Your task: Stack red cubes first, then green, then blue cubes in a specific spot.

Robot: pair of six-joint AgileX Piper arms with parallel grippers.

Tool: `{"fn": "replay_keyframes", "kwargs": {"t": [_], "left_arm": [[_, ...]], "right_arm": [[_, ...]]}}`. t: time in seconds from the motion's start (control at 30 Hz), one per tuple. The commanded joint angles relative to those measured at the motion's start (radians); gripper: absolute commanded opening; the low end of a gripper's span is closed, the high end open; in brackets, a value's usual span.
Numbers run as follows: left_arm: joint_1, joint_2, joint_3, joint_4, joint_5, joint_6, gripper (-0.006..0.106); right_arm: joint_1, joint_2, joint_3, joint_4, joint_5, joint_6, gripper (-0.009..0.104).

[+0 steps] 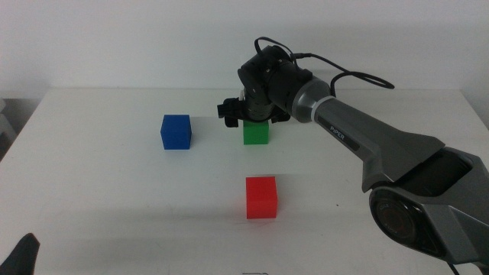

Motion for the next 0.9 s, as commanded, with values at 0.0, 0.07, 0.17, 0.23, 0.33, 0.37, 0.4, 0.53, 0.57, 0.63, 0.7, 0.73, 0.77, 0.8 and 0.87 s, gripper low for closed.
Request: {"fn": "replay_keyframes", "kwargs": {"t": [0.0, 0.07, 0.17, 0.23, 0.33, 0.37, 0.4, 0.53, 0.57, 0.63, 0.7, 0.73, 0.77, 0.8, 0.87], "left_arm": [[-0.002, -0.019, -0.003, 0.001, -0.083, 0.0, 0.092], [-0.002, -0.019, -0.003, 0.001, -0.083, 0.0, 0.092], [-0.002, -0.019, -0.003, 0.001, -0.083, 0.0, 0.092], [-0.002, -0.019, -0.003, 0.001, -0.083, 0.0, 0.092], [-0.002, -0.019, -0.003, 0.001, -0.083, 0.0, 0.092], [-0.002, -0.019, -0.003, 0.001, -0.083, 0.0, 0.092], [-0.002, -0.019, -0.003, 0.001, -0.083, 0.0, 0.092], [-0.002, -0.019, -0.003, 0.001, -0.083, 0.0, 0.092], [-0.002, -0.019, -0.003, 0.001, -0.083, 0.0, 0.092], [-0.002, -0.019, -0.003, 0.001, -0.083, 0.0, 0.092], [-0.002, -0.019, -0.003, 0.001, -0.083, 0.0, 0.092], [-0.002, -0.019, -0.003, 0.001, -0.083, 0.0, 0.092], [-0.002, -0.019, -0.003, 0.001, -0.083, 0.0, 0.092], [-0.002, -0.019, -0.003, 0.001, -0.083, 0.0, 0.092], [-0.002, -0.019, -0.003, 0.001, -0.083, 0.0, 0.092]], "right_arm": [[-0.008, -0.07, -0.035, -0.044, -0.055, 0.0, 0.094], [-0.008, -0.065, -0.035, -0.041, -0.059, 0.006, 0.092], [-0.008, -0.058, -0.035, -0.042, -0.058, 0.01, 0.088], [-0.008, -0.053, -0.035, -0.048, -0.058, 0.016, 0.084], [-0.008, -0.044, -0.035, -0.05, -0.053, 0.025, 0.076], [-0.008, -0.043, -0.035, -0.051, -0.053, 0.03, 0.074], [-0.008, -0.043, -0.035, -0.057, -0.052, 0.04, 0.07], [-0.008, -0.044, -0.038, -0.096, -0.051, 0.063, 0.05], [-0.008, -0.044, -0.041, -0.103, -0.048, 0.063, 0.044], [-0.008, -0.045, -0.055, -0.119, -0.019, 0.064, 0.021], [-0.007, -0.051, -0.075, -0.117, 0.015, 0.047, 0.001], [-0.007, -0.056, -0.088, -0.117, 0.035, 0.04, -0.001], [-0.004, -0.063, -0.1, -0.117, 0.051, 0.039, -0.001], [-0.001, -0.075, -0.112, -0.117, 0.069, 0.032, -0.001], [0.007, -0.107, -0.12, -0.119, 0.094, 0.002, -0.001]]}}
